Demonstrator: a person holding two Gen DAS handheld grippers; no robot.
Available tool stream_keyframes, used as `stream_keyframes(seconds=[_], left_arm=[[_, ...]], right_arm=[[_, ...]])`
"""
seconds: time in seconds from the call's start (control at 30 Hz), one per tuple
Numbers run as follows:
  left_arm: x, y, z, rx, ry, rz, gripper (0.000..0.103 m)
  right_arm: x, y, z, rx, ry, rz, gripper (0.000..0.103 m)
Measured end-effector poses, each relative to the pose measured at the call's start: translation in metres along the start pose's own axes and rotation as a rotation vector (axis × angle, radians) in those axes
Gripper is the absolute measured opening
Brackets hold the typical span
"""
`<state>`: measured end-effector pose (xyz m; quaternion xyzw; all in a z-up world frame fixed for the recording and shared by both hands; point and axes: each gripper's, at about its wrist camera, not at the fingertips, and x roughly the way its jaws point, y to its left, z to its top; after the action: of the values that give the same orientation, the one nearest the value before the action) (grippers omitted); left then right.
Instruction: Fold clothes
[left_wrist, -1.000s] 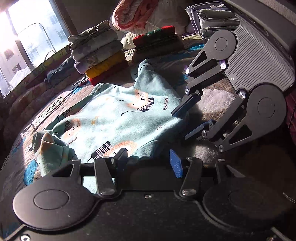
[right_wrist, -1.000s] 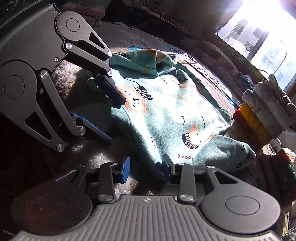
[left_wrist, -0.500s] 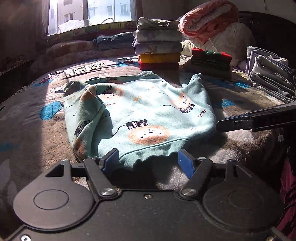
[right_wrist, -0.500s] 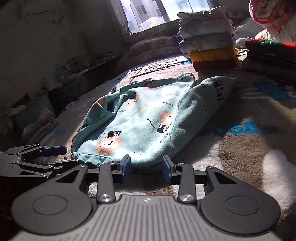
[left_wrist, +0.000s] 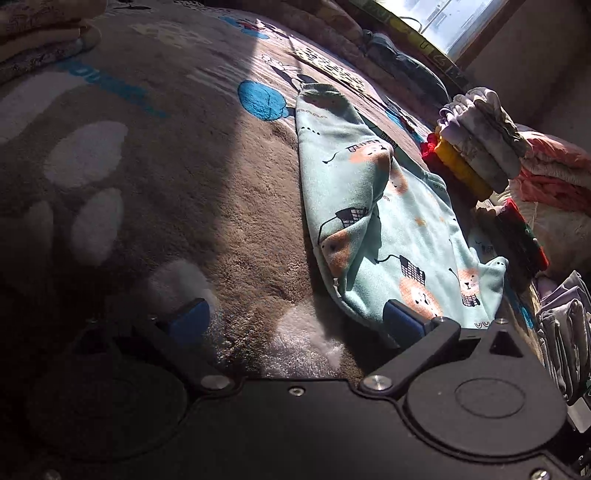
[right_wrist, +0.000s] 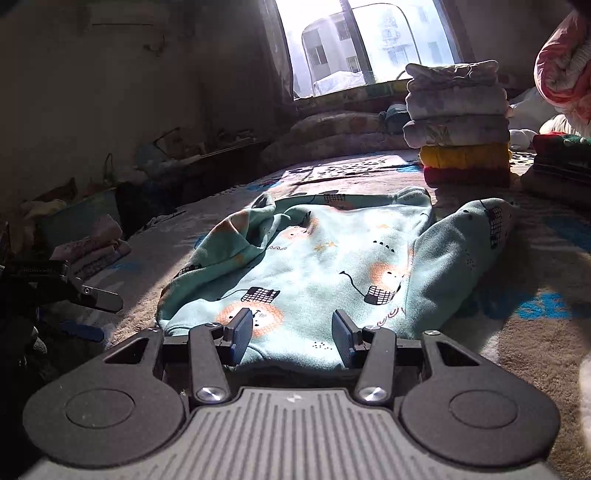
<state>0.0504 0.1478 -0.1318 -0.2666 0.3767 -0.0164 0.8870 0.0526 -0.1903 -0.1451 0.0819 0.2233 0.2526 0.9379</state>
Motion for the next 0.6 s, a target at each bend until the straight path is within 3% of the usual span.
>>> stream_keyframes(seconds=[0.2, 0.4, 0.6], left_arm=[[0.02, -0.001, 0.049, 0.051, -0.037, 0.039, 0.102], [0.073, -0.019, 0.12, 0.114, -0.03, 0.046, 0.1], [0.13, -0.037, 0.173, 0.163, -0.027, 0.087, 0.083]], right_arm=[[0.033, 0.011, 0.003, -0.032, 0.021, -0.031, 0.048], [0.042, 0.0, 0.005, -0.046, 0.02, -0.118, 0.055], [0.058, -0.013, -0.002, 0.003, 0.05, -0.132, 0.064]])
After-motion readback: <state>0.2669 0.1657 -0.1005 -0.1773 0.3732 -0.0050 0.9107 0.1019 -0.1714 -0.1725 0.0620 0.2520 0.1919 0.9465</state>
